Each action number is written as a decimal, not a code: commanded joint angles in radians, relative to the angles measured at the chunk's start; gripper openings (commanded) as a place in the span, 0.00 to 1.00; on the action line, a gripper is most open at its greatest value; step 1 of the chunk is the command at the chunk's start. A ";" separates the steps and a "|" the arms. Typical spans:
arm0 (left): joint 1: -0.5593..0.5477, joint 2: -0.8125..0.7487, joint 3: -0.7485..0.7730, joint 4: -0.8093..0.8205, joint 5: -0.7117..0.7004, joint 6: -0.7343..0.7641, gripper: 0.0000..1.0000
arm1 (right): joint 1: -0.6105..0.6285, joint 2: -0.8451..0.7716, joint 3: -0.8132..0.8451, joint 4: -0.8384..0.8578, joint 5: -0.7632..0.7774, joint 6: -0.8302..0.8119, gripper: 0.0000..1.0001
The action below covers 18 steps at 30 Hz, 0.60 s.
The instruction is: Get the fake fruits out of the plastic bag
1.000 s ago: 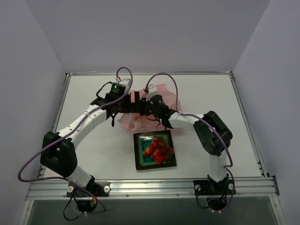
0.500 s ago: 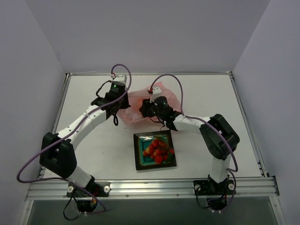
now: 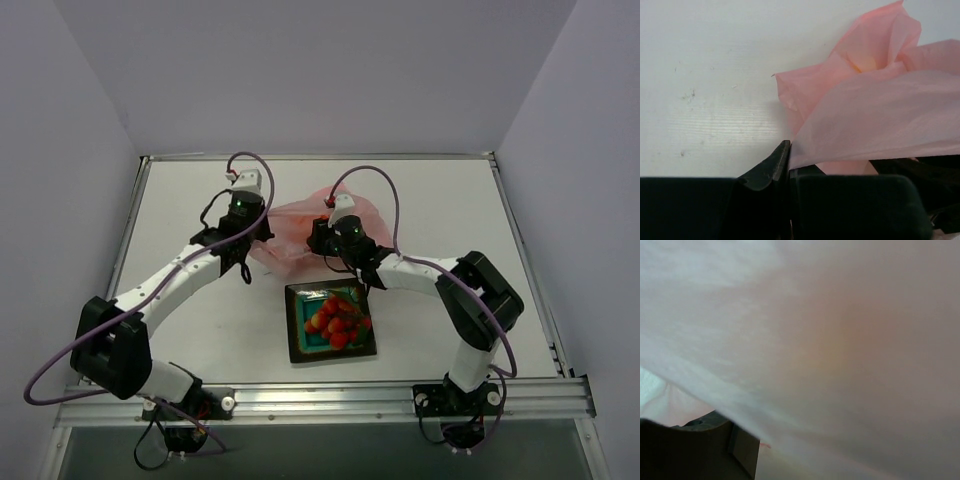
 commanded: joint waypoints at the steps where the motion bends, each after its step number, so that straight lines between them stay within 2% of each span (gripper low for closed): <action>1: 0.003 -0.074 -0.045 0.101 0.012 -0.029 0.02 | 0.003 -0.006 0.003 -0.015 0.112 0.019 0.25; 3: -0.009 -0.092 -0.107 0.116 0.027 -0.043 0.02 | 0.004 0.008 -0.008 -0.001 0.112 0.024 0.27; 10: -0.055 -0.144 -0.289 0.240 0.099 -0.076 0.02 | -0.003 0.034 -0.006 0.015 0.082 -0.010 0.48; 15: -0.057 -0.146 -0.303 0.261 0.067 -0.047 0.02 | -0.028 0.080 0.044 0.014 0.011 -0.041 0.56; 18: -0.054 -0.080 -0.250 0.294 0.053 -0.021 0.02 | -0.045 0.124 0.101 0.012 -0.006 -0.059 0.60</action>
